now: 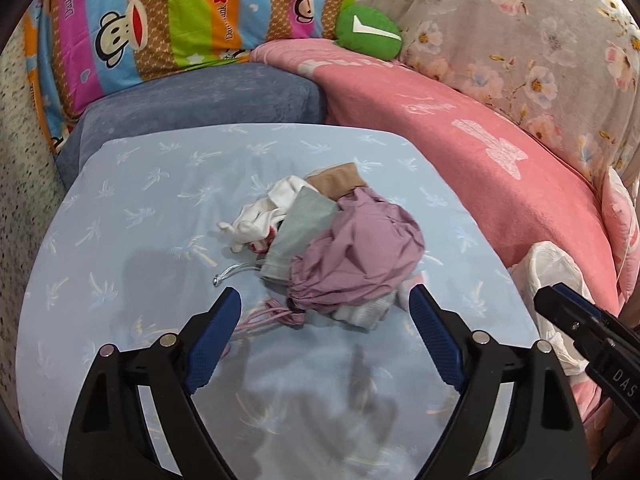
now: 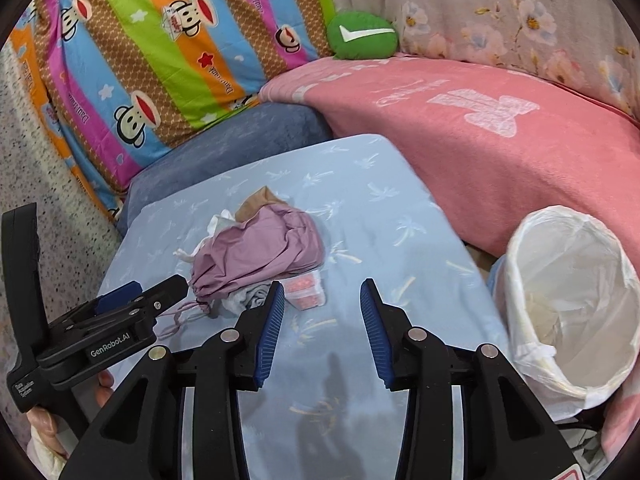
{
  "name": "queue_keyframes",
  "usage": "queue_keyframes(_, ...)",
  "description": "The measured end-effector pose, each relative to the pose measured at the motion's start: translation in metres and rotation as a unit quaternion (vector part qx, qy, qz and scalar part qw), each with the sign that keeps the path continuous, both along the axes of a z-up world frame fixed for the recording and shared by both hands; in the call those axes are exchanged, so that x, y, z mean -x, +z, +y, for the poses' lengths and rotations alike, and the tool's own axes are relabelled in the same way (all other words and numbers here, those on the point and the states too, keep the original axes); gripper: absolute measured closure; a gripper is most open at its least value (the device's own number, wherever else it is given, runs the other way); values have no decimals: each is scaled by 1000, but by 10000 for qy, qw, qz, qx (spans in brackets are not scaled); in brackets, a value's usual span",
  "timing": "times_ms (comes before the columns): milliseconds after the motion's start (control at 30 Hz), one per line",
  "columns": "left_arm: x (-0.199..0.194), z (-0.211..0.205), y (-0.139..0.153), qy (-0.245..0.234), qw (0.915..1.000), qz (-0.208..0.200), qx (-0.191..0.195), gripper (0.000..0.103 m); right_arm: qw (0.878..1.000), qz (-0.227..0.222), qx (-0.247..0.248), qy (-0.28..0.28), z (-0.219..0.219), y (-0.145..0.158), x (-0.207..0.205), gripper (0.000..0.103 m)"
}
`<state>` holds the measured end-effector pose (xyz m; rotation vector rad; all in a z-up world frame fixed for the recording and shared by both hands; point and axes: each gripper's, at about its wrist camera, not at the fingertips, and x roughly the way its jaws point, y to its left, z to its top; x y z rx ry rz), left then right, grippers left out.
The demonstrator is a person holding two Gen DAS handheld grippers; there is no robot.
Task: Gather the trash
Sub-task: 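Open both grippers over the wastebasket and return both tools to the pile, then grasp the mauve cloth with the left gripper while the right gripper grasps the pink-white packet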
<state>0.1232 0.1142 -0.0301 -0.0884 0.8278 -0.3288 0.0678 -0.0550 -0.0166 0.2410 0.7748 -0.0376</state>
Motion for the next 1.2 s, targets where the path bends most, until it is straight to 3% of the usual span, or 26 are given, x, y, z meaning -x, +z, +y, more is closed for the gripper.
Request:
queue_keyframes(367,-42,-9,-17,-91,9989,273,360,23,9995,310,-62,34,6,-31,-44,63)
queue_keyframes(433,-49,-11,-21,-102,9984,369,425,31,9993,375,-65,33,7,-37,-50,63)
queue_keyframes(500,-53,-13,-25,-123,9980,473,401,51,9989,451,-72,36,7,-45,-56,63)
queue_keyframes(533,-53,-13,-26,-113,9981,473,377,55,9987,502,-86,38,8,-49,-58,63)
queue_keyframes(600,-52,-10,-26,-126,9982,455,378,76,9982,591,-102,49,11,-57,-63,63)
queue_keyframes(733,-50,-1,-22,-196,9973,459,539,89,9971,740,-121,99,17,-72,-71,63)
queue_keyframes(833,-49,6,-16,-161,9972,413,606,92,9972,739,-98,106,21,-77,-77,49)
queue_keyframes(1000,-48,8,2,-138,9979,204,595,92,9962,852,-82,141,25,-89,-87,49)
queue_keyframes(1033,-48,8,5,-142,9979,167,604,92,9958,895,-85,149,26,-92,-89,53)
queue_keyframes(1100,-48,7,13,-137,9981,72,595,93,9950,966,-153,179,25,-96,-91,74)
queue_keyframes(1133,-47,7,18,-134,9982,-2,585,93,9947,997,-178,190,24,-96,-91,89)
queue_keyframes(1200,-47,5,24,-131,9981,-83,589,94,9950,952,-269,152,20,-94,-88,91)
